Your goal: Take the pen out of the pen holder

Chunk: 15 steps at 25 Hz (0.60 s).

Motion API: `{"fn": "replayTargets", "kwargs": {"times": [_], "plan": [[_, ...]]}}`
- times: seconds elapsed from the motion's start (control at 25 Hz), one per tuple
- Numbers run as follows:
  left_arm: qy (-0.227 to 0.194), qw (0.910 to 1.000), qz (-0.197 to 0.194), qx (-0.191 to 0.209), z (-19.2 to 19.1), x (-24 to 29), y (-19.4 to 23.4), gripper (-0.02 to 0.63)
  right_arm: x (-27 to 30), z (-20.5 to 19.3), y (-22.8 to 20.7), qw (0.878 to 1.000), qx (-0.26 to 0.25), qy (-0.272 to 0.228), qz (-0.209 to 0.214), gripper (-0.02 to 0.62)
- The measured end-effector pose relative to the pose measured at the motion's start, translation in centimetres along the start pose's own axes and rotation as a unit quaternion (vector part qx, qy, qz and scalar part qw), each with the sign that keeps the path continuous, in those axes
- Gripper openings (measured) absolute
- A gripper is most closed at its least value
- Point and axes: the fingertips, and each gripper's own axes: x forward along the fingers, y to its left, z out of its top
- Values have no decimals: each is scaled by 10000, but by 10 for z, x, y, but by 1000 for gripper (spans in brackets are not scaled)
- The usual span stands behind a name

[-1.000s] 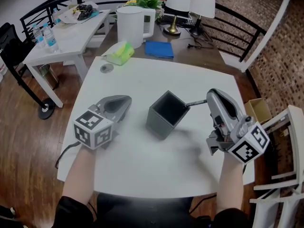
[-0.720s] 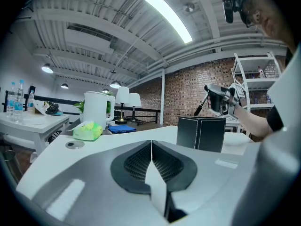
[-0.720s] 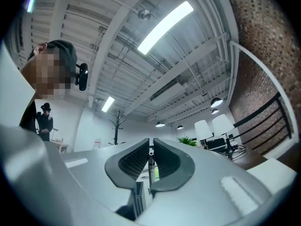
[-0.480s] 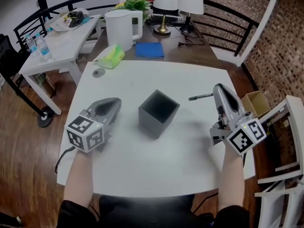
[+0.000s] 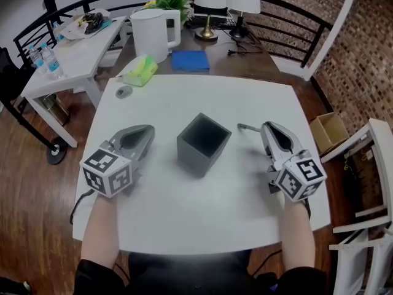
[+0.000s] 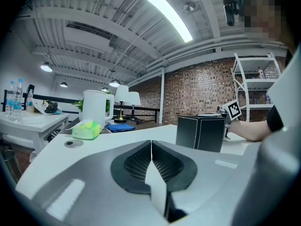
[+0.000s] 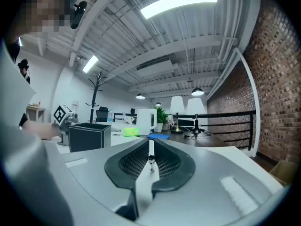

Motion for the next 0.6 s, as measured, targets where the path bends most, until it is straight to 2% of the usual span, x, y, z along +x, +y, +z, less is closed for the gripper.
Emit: {"fn": "replayTargets", "kwargs": {"times": [0.12, 0.32, 0.6], "plan": [[-7, 10000, -6, 4, 0, -1, 0, 6, -2, -22, 3, 9986, 77, 519, 69, 44], [-32, 10000, 5, 0, 0, -1, -1, 6, 4, -58, 0, 9902, -76, 1394, 57, 35], [-40, 10000, 2, -2, 1, -1, -1, 5, 12, -78, -3, 9788, 56, 2044, 113, 14]]}}
